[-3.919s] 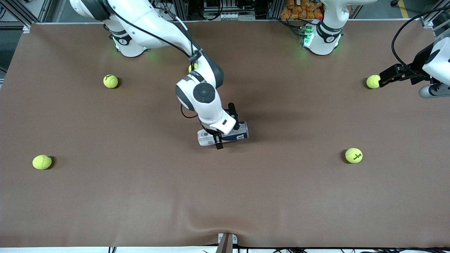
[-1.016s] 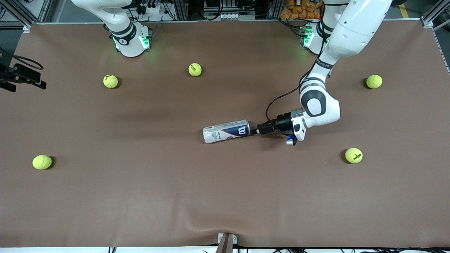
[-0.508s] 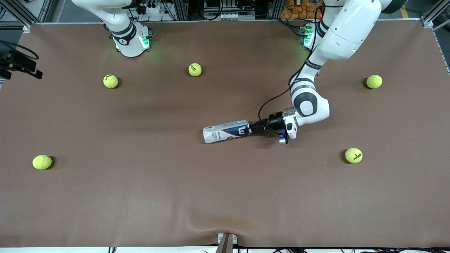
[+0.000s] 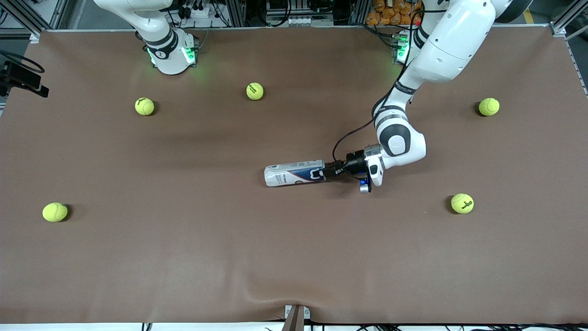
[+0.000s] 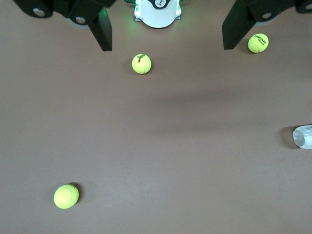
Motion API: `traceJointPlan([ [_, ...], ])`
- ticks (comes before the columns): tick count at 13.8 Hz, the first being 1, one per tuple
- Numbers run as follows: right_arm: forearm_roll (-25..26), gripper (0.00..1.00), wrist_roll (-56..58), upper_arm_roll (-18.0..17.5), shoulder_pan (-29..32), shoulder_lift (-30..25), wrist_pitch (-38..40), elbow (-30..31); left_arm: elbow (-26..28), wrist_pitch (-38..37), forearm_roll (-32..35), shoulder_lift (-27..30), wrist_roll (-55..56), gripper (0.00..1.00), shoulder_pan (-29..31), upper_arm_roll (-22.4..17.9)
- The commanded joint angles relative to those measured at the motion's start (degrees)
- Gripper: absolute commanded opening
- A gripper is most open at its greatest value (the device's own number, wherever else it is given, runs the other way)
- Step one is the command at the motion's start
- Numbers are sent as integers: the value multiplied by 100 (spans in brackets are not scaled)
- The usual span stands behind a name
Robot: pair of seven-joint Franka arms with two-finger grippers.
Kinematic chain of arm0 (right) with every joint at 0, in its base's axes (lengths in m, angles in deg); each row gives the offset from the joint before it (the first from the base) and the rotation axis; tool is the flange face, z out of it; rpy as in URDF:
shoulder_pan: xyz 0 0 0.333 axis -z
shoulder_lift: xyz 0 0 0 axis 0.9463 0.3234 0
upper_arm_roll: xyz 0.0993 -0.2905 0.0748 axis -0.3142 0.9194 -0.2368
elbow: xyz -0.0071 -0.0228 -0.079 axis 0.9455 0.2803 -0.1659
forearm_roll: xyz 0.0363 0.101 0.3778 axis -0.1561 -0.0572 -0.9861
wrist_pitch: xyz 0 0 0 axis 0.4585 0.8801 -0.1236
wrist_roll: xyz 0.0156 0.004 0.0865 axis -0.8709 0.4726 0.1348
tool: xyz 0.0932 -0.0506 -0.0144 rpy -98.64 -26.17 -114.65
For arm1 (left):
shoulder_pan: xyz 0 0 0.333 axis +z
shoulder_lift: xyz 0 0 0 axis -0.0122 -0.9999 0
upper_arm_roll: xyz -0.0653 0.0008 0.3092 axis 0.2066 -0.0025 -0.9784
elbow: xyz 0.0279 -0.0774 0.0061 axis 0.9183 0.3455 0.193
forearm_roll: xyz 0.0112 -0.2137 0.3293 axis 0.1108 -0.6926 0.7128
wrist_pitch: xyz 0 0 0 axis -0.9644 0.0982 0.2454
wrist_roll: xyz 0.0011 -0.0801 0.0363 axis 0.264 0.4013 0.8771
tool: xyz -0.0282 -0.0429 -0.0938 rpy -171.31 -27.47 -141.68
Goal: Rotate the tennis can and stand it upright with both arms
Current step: 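Grasp the can's base end with the left gripper while the right gripper withdraws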
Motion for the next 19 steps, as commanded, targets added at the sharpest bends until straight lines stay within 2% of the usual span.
traceJointPlan([
  [1, 43, 100, -27, -90, 147, -59, 64, -34, -272, -86, 385, 36, 35, 0, 176, 12],
  [6, 25, 100, -18, -117, 155, -68, 90, -16, -597, -385, 1596, 510, 1307, 0, 353, 12],
  [10, -1, 100, -18, -178, 270, -59, 134, -16, -616, -455, 2572, 932, 1933, 0, 494, -15],
  [12, -1, 100, -18, -187, 270, -59, 170, -16, -642, -490, 3309, 1117, 2467, 0, 529, -24],
  [19, -1, 100, -27, -248, 226, -94, 178, -25, -1510, -1174, 6069, 1583, 4410, 0, 555, -41],
])
